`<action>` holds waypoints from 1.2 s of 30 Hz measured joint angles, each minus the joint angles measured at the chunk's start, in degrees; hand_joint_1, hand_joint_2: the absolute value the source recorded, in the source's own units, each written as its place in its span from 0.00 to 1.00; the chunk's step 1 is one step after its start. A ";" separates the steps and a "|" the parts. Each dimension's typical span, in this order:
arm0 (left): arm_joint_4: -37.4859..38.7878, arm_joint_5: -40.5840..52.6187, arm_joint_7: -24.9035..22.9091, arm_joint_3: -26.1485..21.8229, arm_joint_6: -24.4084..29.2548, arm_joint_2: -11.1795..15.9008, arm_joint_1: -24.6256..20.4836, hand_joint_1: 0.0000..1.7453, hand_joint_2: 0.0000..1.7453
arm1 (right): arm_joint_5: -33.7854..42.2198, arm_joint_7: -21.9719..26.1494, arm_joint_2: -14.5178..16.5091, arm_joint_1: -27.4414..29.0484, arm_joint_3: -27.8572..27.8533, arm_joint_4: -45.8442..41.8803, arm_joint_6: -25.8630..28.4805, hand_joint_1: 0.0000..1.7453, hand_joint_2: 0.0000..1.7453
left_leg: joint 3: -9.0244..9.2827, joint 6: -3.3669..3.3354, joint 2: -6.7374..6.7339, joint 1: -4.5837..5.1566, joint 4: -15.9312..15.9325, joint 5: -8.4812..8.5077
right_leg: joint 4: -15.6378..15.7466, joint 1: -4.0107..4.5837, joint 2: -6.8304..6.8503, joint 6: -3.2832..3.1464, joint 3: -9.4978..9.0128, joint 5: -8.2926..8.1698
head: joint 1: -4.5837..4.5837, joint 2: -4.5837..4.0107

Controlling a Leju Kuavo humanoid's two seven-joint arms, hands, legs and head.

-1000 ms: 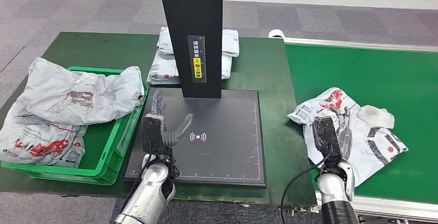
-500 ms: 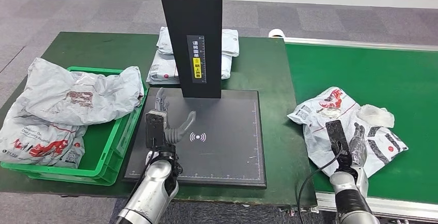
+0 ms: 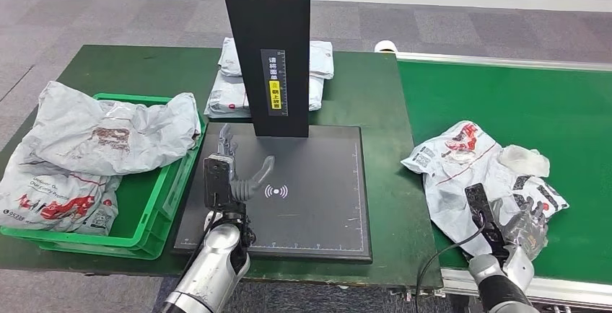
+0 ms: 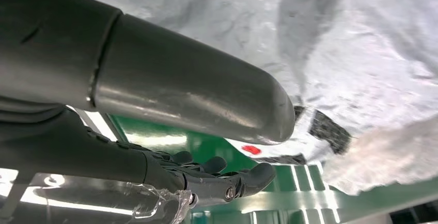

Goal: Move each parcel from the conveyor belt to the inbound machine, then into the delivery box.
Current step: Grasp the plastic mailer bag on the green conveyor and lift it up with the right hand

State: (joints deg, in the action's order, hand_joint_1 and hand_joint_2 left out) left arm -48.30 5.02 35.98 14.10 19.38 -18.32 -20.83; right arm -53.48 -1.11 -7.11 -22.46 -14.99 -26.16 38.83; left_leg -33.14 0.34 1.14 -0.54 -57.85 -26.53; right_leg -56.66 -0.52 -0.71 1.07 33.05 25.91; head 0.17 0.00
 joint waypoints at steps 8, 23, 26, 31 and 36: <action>0.02 -0.02 -0.42 0.19 -1.02 -0.07 -0.15 0.00 1.00 | -7.33 -14.27 -1.28 0.38 0.00 3.90 -6.14 0.00 1.00 | 0.00 0.00 0.01 0.00 0.00 0.00 | -0.02 0.01 -0.01 0.00 0.03 0.00 | 0.00 0.00; 0.15 -0.48 -0.41 0.98 -2.05 -0.10 -1.27 0.00 1.00 | -9.03 -9.81 -0.99 -1.05 -1.78 6.92 -23.17 1.00 1.00 | 0.27 -0.02 -0.73 -0.07 -0.03 -0.09 | 0.03 0.07 -0.65 0.00 -0.16 -0.25 | 0.02 0.00; 0.06 -0.56 -0.41 0.98 -1.82 -0.09 -1.26 0.00 1.00 | -9.61 -8.56 -0.94 -1.59 -2.11 6.92 -22.71 1.00 1.00 | 0.37 -0.02 -0.91 -0.07 -0.03 -0.09 | 0.03 0.09 -0.85 -0.01 -0.17 -0.32 | 0.01 0.00; -0.22 -0.59 -0.43 0.98 -1.17 -0.07 -1.23 0.00 1.00 | -10.77 -6.44 -0.37 -2.43 -2.55 6.92 -20.68 1.00 1.00 | 0.39 0.08 -0.91 -0.09 -0.03 0.01 | 0.01 0.12 -0.84 -0.07 -0.16 -0.36 | 0.00 0.00; -0.48 -0.59 -0.73 0.98 -0.55 -0.02 -1.17 0.00 1.00 | -11.85 -4.56 0.73 -3.17 -2.82 6.92 -17.86 1.00 1.00 | 0.32 0.11 -0.80 -0.09 -0.01 0.06 | -0.09 0.11 -0.71 -0.09 -0.08 -0.36 | 0.00 0.00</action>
State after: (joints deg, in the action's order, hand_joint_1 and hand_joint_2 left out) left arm -48.78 4.43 35.25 15.08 18.84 -18.34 -22.00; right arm -65.33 -5.68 -6.39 -25.64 -17.81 -19.23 20.98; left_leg -32.82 0.45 0.33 -0.63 -57.87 -26.47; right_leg -56.74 -0.41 -1.42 0.97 32.97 25.56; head 0.17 0.00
